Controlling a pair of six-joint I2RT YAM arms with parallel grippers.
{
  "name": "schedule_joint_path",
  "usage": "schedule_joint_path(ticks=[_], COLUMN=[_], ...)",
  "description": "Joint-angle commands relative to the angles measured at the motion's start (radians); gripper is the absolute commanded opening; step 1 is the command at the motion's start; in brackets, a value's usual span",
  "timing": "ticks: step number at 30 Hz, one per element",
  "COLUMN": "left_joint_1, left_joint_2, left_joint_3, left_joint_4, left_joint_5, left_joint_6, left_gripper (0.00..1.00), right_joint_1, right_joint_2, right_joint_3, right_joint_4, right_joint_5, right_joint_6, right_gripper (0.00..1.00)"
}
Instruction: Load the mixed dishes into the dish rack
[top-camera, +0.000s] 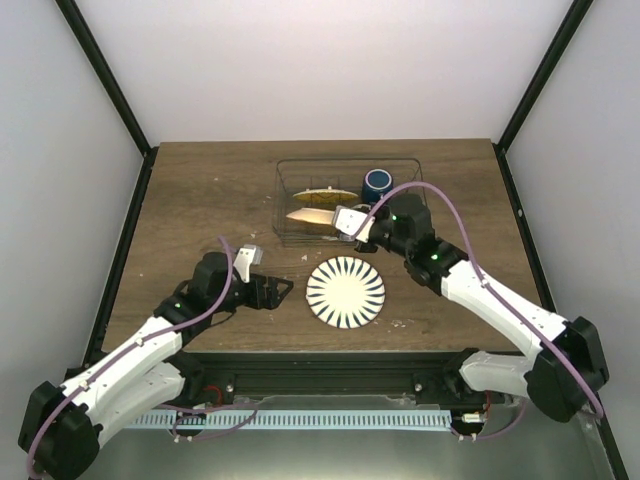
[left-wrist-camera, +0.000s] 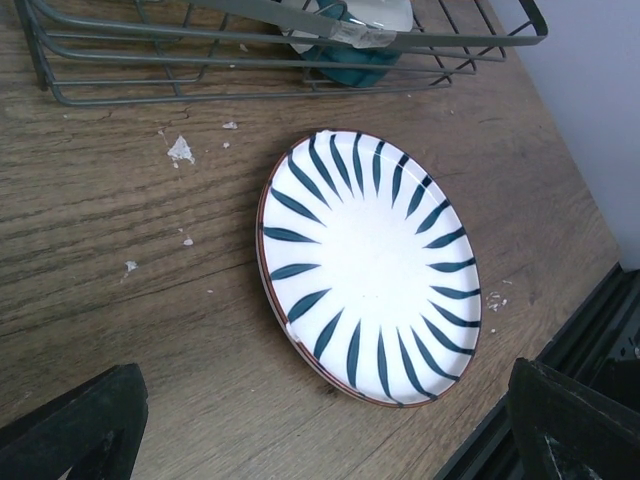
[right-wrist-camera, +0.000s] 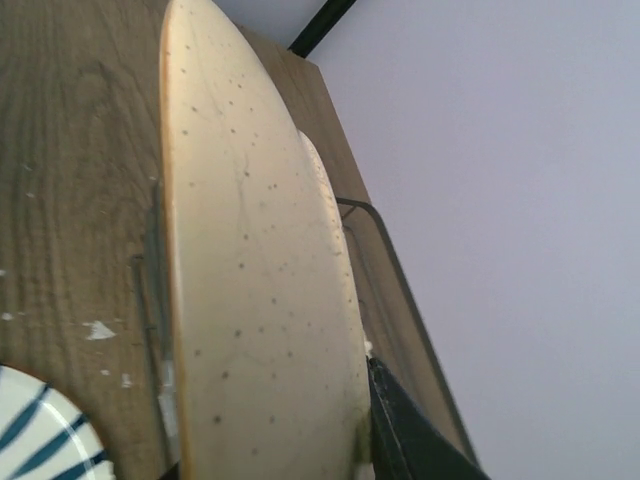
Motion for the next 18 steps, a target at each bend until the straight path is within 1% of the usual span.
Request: schedule_joint_path(ticks=[1, 4, 9, 18], left_joint_1=[-0.002, -0.001, 0.0, 0.001], left_joint_2=[-0.002, -0.005, -0.008, 0.003], left_joint_3=[-0.019, -0.027, -0.032, -0.034], left_joint_4=[0.041, 0.046, 0.046, 0.06], left_joint_5=[0.022, 0.023, 0.02, 0.027], left_joint_6=[-0.009, -0.009, -0.007, -0.004], left_gripper=[1.0, 1.0, 1.0, 1.0], right_joint_1=[0.007, 0.006, 0.005, 0.005], right_joint_2=[0.034, 0.086, 0.175, 0.274], right_joint_3=[0.13, 0.147, 0.189, 0.147], right_joint_4=[0.169, 0.182, 0.144, 0.301], right_joint_5=[0.045, 0.082, 0.115, 0.191], right_joint_6=[-0.163, -0.231, -0.302, -0.385], right_gripper=[0.01, 0.01, 0.01, 0.01])
